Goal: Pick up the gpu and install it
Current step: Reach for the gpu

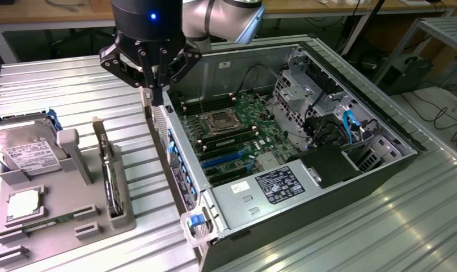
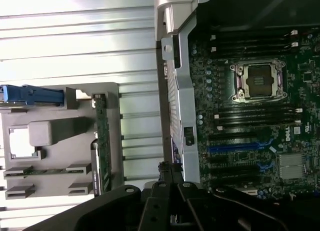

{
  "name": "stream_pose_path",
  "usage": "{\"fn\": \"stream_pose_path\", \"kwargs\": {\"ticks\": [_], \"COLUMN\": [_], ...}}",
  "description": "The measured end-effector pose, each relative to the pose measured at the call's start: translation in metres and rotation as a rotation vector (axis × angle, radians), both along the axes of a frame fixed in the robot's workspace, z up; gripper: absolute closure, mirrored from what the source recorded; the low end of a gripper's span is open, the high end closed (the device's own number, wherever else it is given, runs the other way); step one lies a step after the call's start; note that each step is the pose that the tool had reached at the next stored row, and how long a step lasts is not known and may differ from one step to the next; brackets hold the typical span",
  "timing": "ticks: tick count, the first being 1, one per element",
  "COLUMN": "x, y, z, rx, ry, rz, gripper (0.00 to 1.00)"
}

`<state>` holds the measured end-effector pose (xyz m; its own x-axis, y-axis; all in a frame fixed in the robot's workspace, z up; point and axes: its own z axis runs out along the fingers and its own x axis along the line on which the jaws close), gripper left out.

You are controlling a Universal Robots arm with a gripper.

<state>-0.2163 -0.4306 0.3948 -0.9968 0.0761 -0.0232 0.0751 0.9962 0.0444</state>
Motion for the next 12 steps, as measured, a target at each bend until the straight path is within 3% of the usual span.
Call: {"fn": "stream_pose_path", "kwargs": {"ticks": [12], "x": [-0.0071], "y": [-0.001], "z": [0.0], "rx": [0.0], "ry": [0.0], "rz": [0.0], "gripper": [0.89]}}
